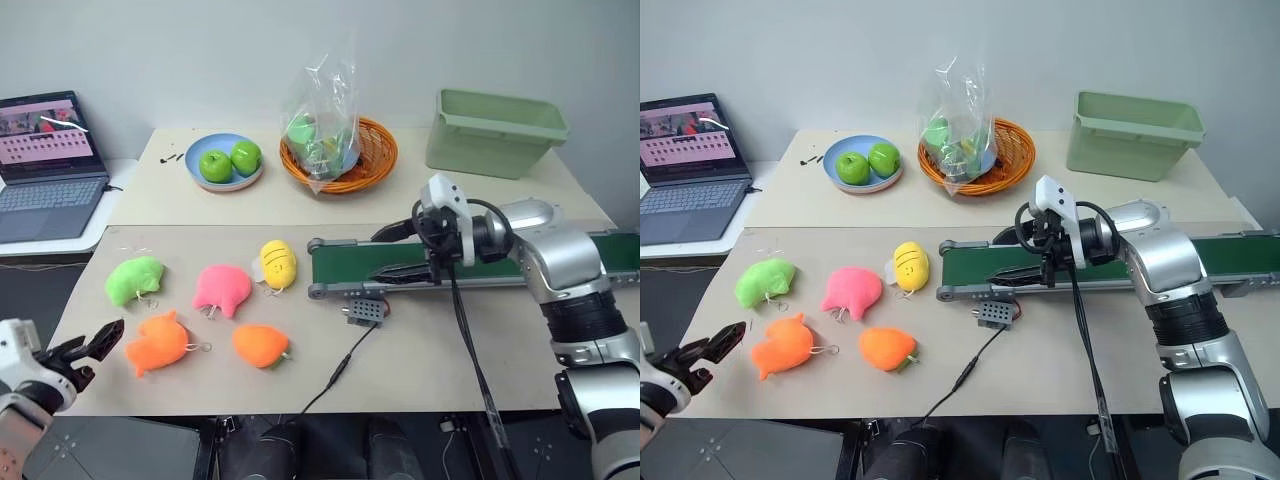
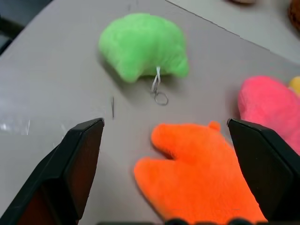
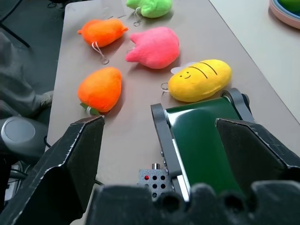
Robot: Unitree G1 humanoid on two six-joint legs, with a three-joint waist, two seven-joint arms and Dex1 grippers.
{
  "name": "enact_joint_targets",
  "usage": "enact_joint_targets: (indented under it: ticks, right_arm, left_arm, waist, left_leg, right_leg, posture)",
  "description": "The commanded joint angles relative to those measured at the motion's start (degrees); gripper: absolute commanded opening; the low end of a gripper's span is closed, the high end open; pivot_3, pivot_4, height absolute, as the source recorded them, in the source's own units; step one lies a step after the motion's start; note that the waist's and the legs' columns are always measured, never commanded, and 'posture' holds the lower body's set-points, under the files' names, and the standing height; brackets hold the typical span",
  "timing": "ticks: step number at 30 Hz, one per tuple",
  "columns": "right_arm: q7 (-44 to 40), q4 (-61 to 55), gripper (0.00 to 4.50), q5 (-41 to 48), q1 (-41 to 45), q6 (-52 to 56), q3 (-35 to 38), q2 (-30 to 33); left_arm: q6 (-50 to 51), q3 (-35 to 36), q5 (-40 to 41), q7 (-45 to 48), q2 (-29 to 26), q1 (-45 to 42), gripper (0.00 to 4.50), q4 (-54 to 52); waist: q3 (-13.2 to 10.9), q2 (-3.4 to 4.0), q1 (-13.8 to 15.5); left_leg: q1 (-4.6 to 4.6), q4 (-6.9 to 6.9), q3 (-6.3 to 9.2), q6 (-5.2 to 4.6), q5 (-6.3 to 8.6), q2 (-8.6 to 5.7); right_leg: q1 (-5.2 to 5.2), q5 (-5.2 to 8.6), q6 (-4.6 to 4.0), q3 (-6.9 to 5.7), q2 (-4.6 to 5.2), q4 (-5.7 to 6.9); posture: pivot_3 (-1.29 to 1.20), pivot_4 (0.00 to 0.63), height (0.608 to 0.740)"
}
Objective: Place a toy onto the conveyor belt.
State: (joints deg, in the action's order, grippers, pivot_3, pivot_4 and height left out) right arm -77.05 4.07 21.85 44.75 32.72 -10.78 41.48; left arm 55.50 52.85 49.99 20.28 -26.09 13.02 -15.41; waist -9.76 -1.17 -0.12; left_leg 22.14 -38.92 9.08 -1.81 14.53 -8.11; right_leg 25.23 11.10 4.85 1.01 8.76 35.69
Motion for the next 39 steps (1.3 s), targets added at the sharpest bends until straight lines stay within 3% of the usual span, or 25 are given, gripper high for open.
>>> enact_joint_targets:
  ticks: [1,10,19,32,35,39]
  right_arm:
    - [-2.75,-1.66,4.46,0.29,1.89,-1.1,-0.13,0.72]
    - [-6.8,-0.8,4.46,-1.93,4.08,-2.35,-2.27,1.21]
    - [-7.43,-0.02,4.46,-3.23,5.01,-2.53,-1.53,2.12]
    - [-7.53,-0.47,4.46,-3.75,5.93,-2.49,-0.95,3.89]
    - [-7.21,-0.88,4.5,-3.72,5.91,-2.3,-0.86,3.97]
    - [-6.95,-0.39,4.5,-4.19,6.04,-2.92,-0.91,4.04]
  left_arm:
    - [6.03,6.8,13.73,-3.95,1.5,-0.12,4.5,2.57]
    - [6.05,7.88,28.19,-7.83,5.43,3.53,4.5,9.63]
    - [2.12,2.22,28.04,-8.42,8.85,4.63,4.5,12.95]
    - [-3.61,-4.34,26.65,-8.41,9.91,-3.6,4.5,18.59]
    - [-3.57,-4.74,28.79,-7.03,10.44,-3.57,3.78,18.56]
    - [-3.45,-4.97,29.92,-6.9,10.26,-2.86,2.36,17.98]
  waist:
    - [0.0,0.0,-0.02]
    - [0.02,-0.03,-0.53]
    - [0.04,-0.05,-0.41]
    - [0.06,-0.04,0.08]
    - [0.06,-0.05,-0.01]
    - [0.06,-0.05,-0.03]
  left_leg:
    - [-0.04,0.0,0.0,0.05,0.03,0.06]
    - [-0.16,0.0,-0.14,0.1,0.14,0.12]
    - [-0.22,0.0,-0.24,0.12,0.17,0.18]
    - [-0.23,0.0,-0.31,0.11,0.18,0.2]
    - [-0.22,0.01,-0.35,0.09,0.2,0.2]
    - [-0.22,0.0,-0.37,0.09,0.22,0.22]
  right_leg:
    - [0.0,0.0,-0.01,0.01,-0.06,0.02]
    - [-0.01,0.02,-0.08,0.22,-0.18,0.03]
    - [-0.02,0.02,-0.18,0.33,-0.25,0.03]
    - [-0.02,0.03,-0.22,0.4,-0.28,0.01]
    - [0.01,0.03,-0.22,0.46,-0.29,0.01]
    - [0.03,0.03,-0.22,0.48,-0.31,0.01]
  posture:
    - [0.0,0.15,0.74]
    - [0.0,0.15,0.74]
    - [0.0,0.15,0.74]
    - [0.0,0.15,0.74]
    - [0.0,0.15,0.74]
    - [0.0,0.15,0.74]
